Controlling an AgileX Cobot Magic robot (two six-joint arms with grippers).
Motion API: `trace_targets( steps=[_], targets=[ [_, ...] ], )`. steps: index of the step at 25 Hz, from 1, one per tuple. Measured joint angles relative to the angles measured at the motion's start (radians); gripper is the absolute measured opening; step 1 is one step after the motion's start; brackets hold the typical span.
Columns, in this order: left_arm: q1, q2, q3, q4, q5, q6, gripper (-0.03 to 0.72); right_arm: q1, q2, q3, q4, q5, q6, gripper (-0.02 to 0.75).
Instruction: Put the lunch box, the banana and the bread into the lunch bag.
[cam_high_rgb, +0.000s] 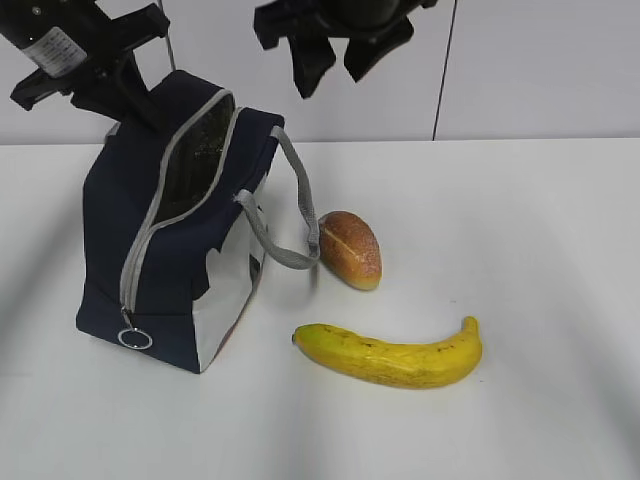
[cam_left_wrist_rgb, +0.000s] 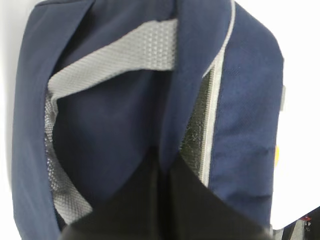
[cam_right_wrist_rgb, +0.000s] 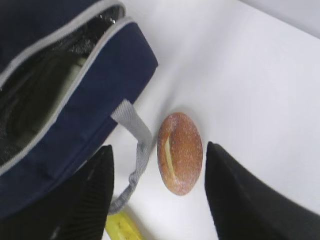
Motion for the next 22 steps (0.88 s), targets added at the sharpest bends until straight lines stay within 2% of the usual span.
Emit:
trace_targets(
  steps=[12,18,22],
  targets=[
    [0.000,0.000,0.000,0.005,0.000,0.000,-0.003,0.000,-0.317,0.615,-0.007,0.000,-0.227,0.428],
    [0.000,0.000,0.000,0.005,0.000,0.000,-0.003,0.000,-0.410,0.826,0.059,-0.008,-0.366,0.429],
    [0.000,0.000,0.000,0.005,0.000,0.000,-0.003,0.000,-0.411,0.930,0.075,-0.085,-0.496,0.429]
  ],
)
